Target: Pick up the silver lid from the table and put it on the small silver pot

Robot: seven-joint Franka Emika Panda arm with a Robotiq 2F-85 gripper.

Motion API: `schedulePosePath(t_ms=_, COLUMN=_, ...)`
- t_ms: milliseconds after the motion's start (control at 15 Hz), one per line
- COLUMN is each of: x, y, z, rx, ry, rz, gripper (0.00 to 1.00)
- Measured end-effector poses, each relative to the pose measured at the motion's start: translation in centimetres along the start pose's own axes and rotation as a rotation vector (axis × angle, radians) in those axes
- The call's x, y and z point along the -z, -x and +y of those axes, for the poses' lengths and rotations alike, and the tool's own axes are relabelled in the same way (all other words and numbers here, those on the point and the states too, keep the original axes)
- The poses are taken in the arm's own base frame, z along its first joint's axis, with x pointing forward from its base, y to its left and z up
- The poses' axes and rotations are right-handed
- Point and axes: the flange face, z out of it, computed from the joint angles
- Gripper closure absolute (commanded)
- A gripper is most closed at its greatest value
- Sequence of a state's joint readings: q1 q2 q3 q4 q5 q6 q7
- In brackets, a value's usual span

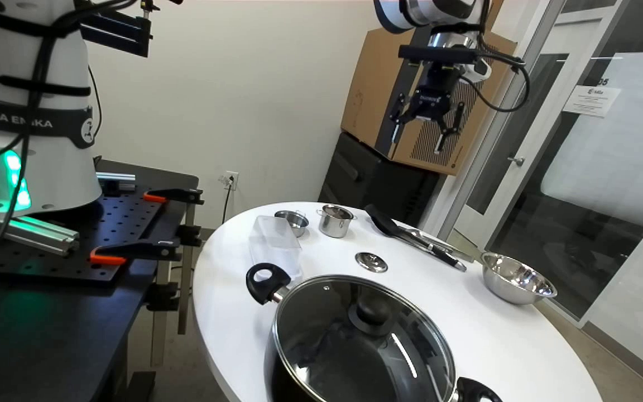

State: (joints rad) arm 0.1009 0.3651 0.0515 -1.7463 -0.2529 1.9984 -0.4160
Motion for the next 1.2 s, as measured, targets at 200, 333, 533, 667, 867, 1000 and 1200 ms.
schedulePosePath(t_ms=200, x=-1.8, y=-0.6, z=-0.5, rx=-0.029, ry=-0.003, rz=-0.028, gripper=0.0)
schedulePosePath(t_ms=333, x=-1.6, y=-0.7, z=-0.5, rx=-0.048, ry=-0.001, rz=-0.024, gripper=0.0)
schedulePosePath(t_ms=533, x=-1.5, y=-0.8, z=-0.4, rx=-0.053, ry=0.0, rz=-0.021, gripper=0.0)
schedulePosePath(t_ms=667, x=-1.7, y=-0.9, z=-0.6, rx=-0.052, ry=0.002, rz=-0.01, gripper=0.0)
schedulePosePath(t_ms=867, x=-3.6, y=-1.5, z=-1.8, rx=-0.076, ry=0.004, rz=0.037, gripper=0.0)
schedulePosePath(t_ms=1000, x=-6.0, y=-1.8, z=-2.7, rx=-0.116, ry=0.0, rz=0.063, gripper=0.0)
schedulePosePath(t_ms=1200, x=-10.2, y=-2.0, z=-3.5, rx=-0.198, ry=-0.01, rz=0.09, gripper=0.0)
